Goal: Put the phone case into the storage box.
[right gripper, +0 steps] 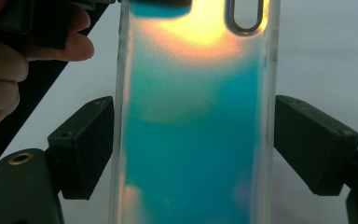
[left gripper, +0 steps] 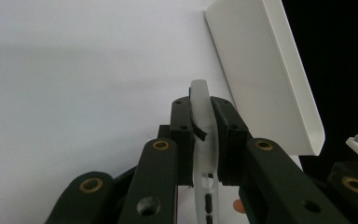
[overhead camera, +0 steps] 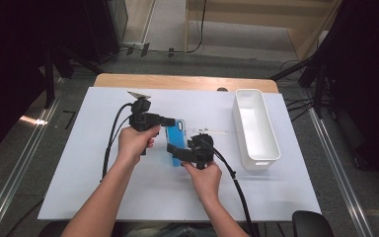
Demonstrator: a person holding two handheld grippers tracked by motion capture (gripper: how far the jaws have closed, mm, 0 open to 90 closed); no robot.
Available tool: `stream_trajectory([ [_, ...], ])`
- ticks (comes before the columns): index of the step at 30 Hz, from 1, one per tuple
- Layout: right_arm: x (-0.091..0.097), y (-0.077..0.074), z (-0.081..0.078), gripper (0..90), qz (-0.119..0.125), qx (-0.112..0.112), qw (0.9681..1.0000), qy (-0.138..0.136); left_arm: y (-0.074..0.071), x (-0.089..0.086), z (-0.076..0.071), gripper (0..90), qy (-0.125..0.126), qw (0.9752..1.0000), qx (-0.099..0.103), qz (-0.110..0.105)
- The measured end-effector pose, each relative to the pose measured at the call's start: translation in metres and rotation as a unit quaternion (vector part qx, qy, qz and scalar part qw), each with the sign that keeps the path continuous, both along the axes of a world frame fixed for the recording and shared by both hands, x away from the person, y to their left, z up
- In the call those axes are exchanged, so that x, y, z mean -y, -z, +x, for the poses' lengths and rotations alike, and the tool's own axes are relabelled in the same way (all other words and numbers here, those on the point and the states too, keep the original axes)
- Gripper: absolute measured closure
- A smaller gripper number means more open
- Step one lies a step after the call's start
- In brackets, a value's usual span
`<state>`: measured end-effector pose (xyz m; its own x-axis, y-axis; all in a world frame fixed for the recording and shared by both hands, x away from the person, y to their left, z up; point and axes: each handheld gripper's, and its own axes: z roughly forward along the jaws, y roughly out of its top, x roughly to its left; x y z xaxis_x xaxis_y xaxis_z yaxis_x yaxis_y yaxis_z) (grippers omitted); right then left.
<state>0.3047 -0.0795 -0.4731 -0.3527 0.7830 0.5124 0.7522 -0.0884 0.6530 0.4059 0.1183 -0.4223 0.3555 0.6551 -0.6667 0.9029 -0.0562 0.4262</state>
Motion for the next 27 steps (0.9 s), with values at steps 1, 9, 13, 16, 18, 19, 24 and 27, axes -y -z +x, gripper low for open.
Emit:
stream_trajectory([
  [1, 0.0, 0.0, 0.0, 14.6, -0.001, 0.001, 1.0, -0.001, 0.0, -0.001, 0.0, 79.8, 0.0, 1.0, -0.002, -0.003],
  [9, -0.001, 0.0, 0.002, 14.2, -0.006, 0.005, 0.9999, -0.01, 0.0, -0.004, 0.0, 79.9, -0.002, 0.9999, -0.002, -0.016],
  [13, -0.001, -0.002, 0.003, 13.8, -0.006, 0.005, 0.9999, -0.014, -0.002, -0.004, -0.001, 79.8, -0.001, 0.9999, 0.003, -0.013],
  [16, 0.001, -0.005, 0.004, 3.7, 0.01, 0.004, 0.9994, -0.034, -0.002, -0.004, -0.001, 79.8, -0.002, 0.9999, 0.006, -0.013],
  [18, 0.003, -0.008, 0.004, 0.0, 0.01, 0.004, 0.9987, -0.05, -0.002, -0.004, -0.001, 79.9, 0.001, 0.9999, 0.008, -0.012],
  [19, 0.004, -0.01, 0.005, 0.0, 0.005, 0.008, 0.9983, -0.058, -0.003, -0.005, -0.001, 79.9, 0.001, 0.9999, 0.01, -0.013],
  [24, 0.009, -0.014, 0.006, 0.0, -0.009, 0.005, 0.9954, -0.095, -0.005, -0.008, -0.001, 79.8, 0.005, 0.9996, 0.02, -0.017],
  [27, 0.014, -0.016, 0.007, 0.0, -0.019, 0.013, 0.9944, -0.104, -0.008, -0.011, -0.001, 79.8, 0.006, 0.9994, 0.029, -0.019],
])
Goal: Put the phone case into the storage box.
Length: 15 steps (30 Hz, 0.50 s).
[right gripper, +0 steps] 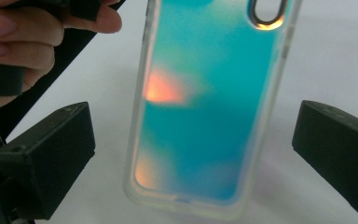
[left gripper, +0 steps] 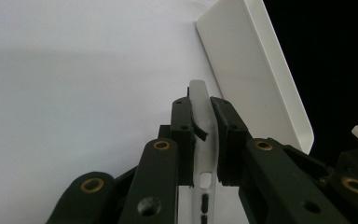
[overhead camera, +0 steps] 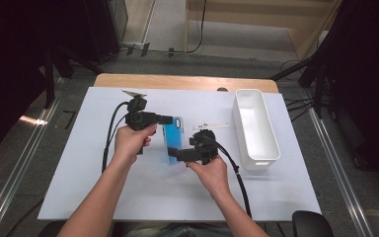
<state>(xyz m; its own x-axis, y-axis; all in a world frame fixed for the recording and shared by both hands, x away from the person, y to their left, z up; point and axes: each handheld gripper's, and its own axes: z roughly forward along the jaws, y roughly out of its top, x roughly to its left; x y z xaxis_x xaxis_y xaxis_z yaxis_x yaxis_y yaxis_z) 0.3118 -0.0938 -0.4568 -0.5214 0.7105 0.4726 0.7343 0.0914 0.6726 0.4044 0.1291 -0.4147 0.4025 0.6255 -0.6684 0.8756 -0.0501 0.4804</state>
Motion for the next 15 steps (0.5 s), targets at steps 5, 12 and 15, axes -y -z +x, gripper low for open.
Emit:
stream_trajectory([
  [5, 0.008, -0.005, 0.003, 0.0, -0.025, -0.001, 0.9991, -0.033, -0.005, -0.004, -0.004, 79.8, 0.015, 0.9995, 0.029, 0.004],
  [12, 0.013, -0.012, 0.001, 0.0, -0.044, 0.016, 0.9958, -0.078, -0.014, -0.007, -0.01, 79.8, 0.039, 0.9971, 0.064, 0.013],
  [15, 0.017, -0.013, -0.001, 0.0, -0.052, 0.029, 0.9943, -0.089, -0.017, -0.007, -0.014, 79.8, 0.051, 0.9947, 0.087, 0.02],
])
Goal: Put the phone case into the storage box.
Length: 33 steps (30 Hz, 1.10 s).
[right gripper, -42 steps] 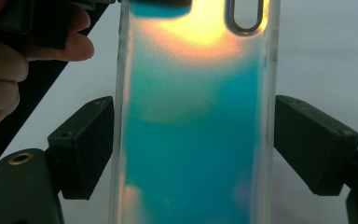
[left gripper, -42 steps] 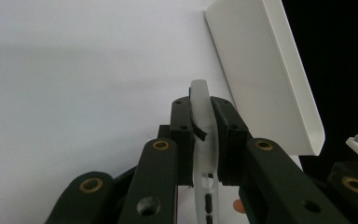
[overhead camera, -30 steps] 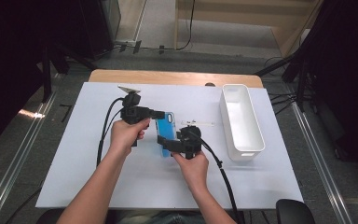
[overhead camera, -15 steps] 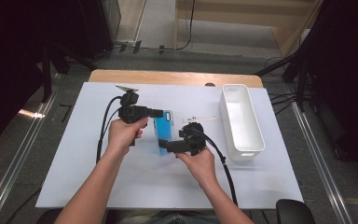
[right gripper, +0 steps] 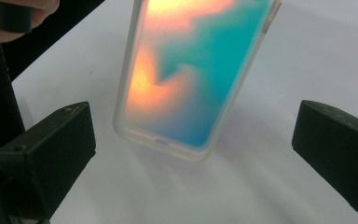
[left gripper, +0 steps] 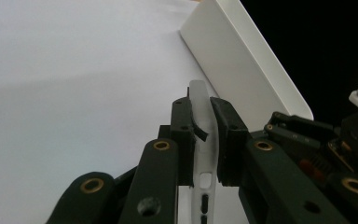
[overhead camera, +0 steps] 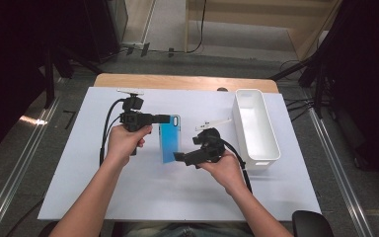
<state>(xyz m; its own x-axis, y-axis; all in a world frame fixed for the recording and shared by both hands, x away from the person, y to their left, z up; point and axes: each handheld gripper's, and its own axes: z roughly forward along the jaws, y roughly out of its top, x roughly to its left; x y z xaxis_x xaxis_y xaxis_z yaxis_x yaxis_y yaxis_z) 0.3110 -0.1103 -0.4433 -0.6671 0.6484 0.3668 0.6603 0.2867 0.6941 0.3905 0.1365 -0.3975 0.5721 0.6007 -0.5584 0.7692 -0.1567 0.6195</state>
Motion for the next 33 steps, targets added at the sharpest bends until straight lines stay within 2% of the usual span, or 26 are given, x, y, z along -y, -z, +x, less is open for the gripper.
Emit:
stream_trajectory([
  [3, 0.004, 0.0, -0.002, 0.0, 0.002, 0.011, 0.9998, -0.014, -0.002, -0.001, -0.003, 79.7, 0.012, 0.9997, 0.021, 0.006],
  [8, 0.01, -0.001, -0.005, 0.0, 0.012, 0.015, 0.9995, -0.025, -0.002, -0.002, -0.005, 79.7, 0.024, 0.9991, 0.034, 0.012],
  [13, 0.016, -0.003, -0.007, 0.0, 0.011, 0.015, 0.9991, -0.037, -0.003, -0.002, -0.009, 79.7, 0.042, 0.997, 0.055, 0.033],
  [16, 0.02, -0.002, -0.006, 0.0, 0.02, 0.006, 0.999, -0.04, -0.005, -0.003, -0.013, 79.7, 0.051, 0.9959, 0.068, 0.029],
  [20, 0.022, -0.002, -0.006, 0.0, 0.018, 0.007, 0.9989, -0.044, -0.006, -0.004, -0.018, 79.7, 0.064, 0.9943, 0.083, 0.019],
  [27, 0.025, -0.002, -0.006, 0.0, 0.013, 0.017, 0.9986, -0.048, -0.005, -0.002, -0.025, 79.7, 0.083, 0.9905, 0.108, 0.021],
  [33, 0.026, -0.001, -0.006, 0.0, 0.01, 0.015, 0.9989, -0.044, -0.004, 0.001, -0.03, 79.6, 0.088, 0.9899, 0.109, 0.021],
])
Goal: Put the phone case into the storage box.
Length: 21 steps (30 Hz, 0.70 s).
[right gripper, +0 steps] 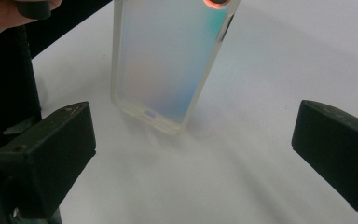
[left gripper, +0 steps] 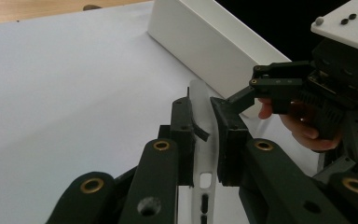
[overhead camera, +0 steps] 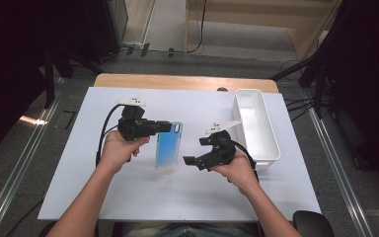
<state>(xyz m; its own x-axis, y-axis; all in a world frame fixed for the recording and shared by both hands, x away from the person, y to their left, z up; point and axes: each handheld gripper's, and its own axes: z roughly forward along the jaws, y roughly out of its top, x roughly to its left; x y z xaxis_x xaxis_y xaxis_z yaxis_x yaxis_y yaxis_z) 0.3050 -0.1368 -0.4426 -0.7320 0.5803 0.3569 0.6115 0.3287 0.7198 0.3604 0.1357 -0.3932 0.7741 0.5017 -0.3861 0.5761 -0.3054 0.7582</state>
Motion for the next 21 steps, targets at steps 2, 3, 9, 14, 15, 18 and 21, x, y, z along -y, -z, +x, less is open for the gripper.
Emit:
stream_trajectory([
  [2, 0.0, 0.001, 0.0, 0.0, -0.001, 0.003, 1.0, 0.002, 0.001, 0.001, -0.002, 79.6, -0.001, 1.0, 0.002, -0.001],
  [3, 0.0, 0.001, 0.0, 0.0, -0.003, 0.003, 1.0, 0.004, 0.001, 0.002, -0.003, 79.6, -0.003, 1.0, 0.001, 0.0],
  [9, -0.001, 0.002, -0.002, 0.0, -0.009, 0.005, 0.9999, 0.012, 0.003, 0.007, -0.009, 79.6, -0.013, 0.9999, 0.005, 0.002],
  [14, -0.002, 0.002, -0.003, 0.0, -0.012, 0.008, 0.9995, 0.027, 0.002, 0.009, -0.015, 79.6, -0.038, 0.9991, 0.02, -0.001],
  [15, -0.002, 0.002, -0.003, 0.0, -0.012, 0.008, 0.9995, 0.029, 0.002, 0.01, -0.017, 79.6, -0.045, 0.9987, 0.021, -0.002],
  [18, -0.002, 0.002, -0.003, 0.0, -0.012, 0.011, 0.9993, 0.033, 0.001, 0.011, -0.021, 79.7, -0.063, 0.9973, 0.038, 0.0],
  [21, -0.002, 0.002, -0.003, 0.0, -0.013, 0.015, 0.9989, 0.043, 0.002, 0.012, -0.025, 79.6, -0.087, 0.9951, 0.047, -0.005],
])
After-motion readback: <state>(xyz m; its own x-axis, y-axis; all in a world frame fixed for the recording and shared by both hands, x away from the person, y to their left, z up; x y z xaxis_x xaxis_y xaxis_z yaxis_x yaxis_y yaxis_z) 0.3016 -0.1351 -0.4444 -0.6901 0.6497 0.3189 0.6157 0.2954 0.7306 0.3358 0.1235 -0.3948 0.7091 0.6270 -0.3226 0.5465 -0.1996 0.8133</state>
